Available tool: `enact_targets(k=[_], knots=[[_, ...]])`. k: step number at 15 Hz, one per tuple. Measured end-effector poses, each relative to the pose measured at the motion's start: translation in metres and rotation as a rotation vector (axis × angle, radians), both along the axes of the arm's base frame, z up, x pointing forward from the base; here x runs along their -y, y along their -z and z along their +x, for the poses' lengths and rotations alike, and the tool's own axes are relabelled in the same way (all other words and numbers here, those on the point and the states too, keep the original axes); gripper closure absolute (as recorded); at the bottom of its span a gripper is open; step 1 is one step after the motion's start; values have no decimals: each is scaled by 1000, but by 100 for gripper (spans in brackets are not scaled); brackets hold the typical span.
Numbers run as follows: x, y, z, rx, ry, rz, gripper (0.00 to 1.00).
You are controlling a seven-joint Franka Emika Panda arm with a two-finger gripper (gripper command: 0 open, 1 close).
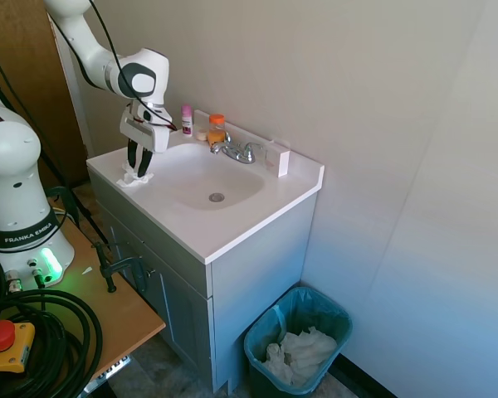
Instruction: Throw the tissue in the trash bin
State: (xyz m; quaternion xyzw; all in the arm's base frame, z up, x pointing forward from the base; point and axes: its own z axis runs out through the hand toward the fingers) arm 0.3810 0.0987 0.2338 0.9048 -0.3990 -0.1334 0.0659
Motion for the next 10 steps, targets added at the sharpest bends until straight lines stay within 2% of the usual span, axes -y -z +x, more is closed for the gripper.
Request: enact_targets(k=[10], knots=[[-2, -4, 3, 23, -17, 14, 100]])
